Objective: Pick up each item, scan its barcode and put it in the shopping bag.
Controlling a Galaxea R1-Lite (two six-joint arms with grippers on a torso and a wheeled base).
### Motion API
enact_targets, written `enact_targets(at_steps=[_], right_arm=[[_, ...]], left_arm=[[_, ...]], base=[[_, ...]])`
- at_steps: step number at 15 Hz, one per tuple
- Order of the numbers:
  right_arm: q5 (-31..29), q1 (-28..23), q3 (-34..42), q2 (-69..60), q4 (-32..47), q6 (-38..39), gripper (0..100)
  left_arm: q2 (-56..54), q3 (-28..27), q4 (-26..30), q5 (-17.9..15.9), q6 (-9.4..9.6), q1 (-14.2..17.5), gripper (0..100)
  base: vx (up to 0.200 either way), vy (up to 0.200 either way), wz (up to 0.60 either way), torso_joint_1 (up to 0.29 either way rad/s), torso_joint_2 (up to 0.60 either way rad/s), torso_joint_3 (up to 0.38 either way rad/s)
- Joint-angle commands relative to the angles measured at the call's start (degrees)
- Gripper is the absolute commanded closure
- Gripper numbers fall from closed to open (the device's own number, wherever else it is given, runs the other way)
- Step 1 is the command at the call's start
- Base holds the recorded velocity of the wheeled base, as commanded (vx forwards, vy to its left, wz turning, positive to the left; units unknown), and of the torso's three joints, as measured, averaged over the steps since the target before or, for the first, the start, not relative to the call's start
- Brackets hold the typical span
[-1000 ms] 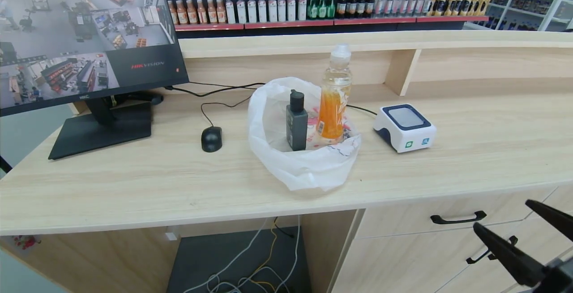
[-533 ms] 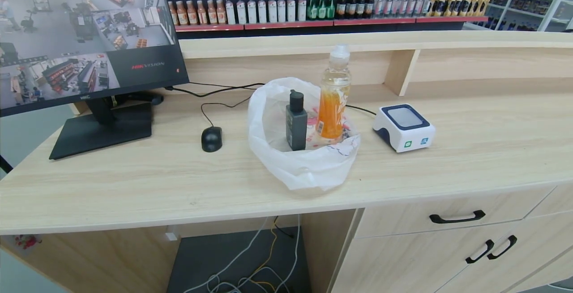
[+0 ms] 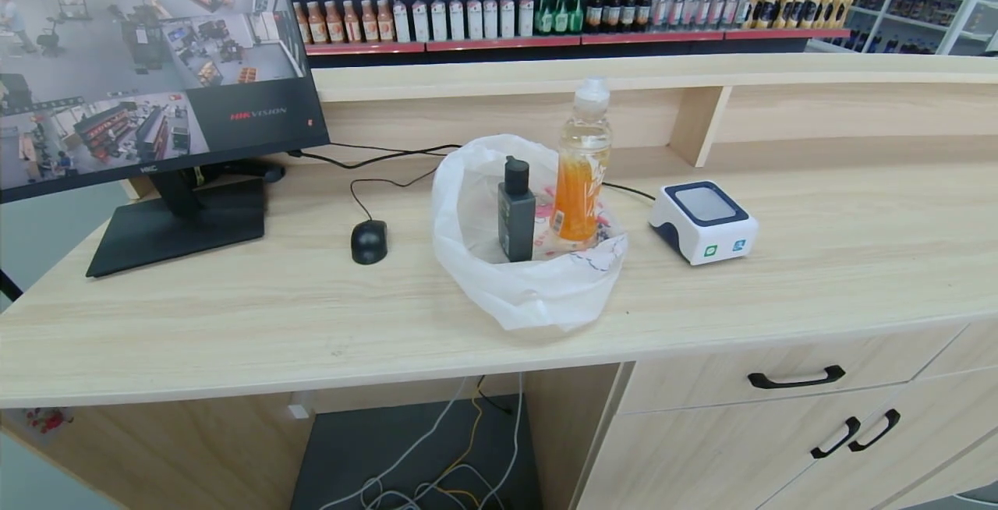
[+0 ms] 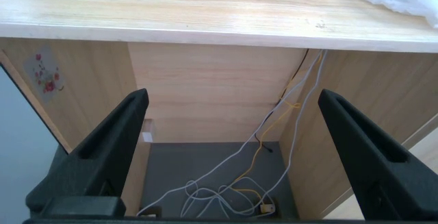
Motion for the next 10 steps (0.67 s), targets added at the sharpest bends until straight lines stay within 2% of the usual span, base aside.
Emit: enact_targets(at_steps=[1,5,8,10], right_arm=[[-0.12,-4.36,0.09,0.83,0.00,0.34,0],[-3.37,-4.36,0.26,0.83,-0.44,2.89,0],[-3.28,-10.86,0.26,4.70,-0.44,3.77,0],[-3.28,-13.14,0.26,2.59,-0.44,4.73,0]], left_arm=[[-0.02,0.00,-0.07,0.02,-0.04,0.00,0],[-0.02,0.00,0.01,0.02,-0.04,0.00,0],[-0.02,0.00,0.01,0.02,0.05,0.00,0],[-0.02,0.00,0.01,0.02,-0.13,0.00,0]], base=[[0.000,0.000,0.00,0.000,0.00,0.000],[0.000,0.000,0.00,0.000,0.00,0.000],[0.000,0.000,0.00,0.000,0.00,0.000],[0.000,0.000,0.00,0.000,0.00,0.000]])
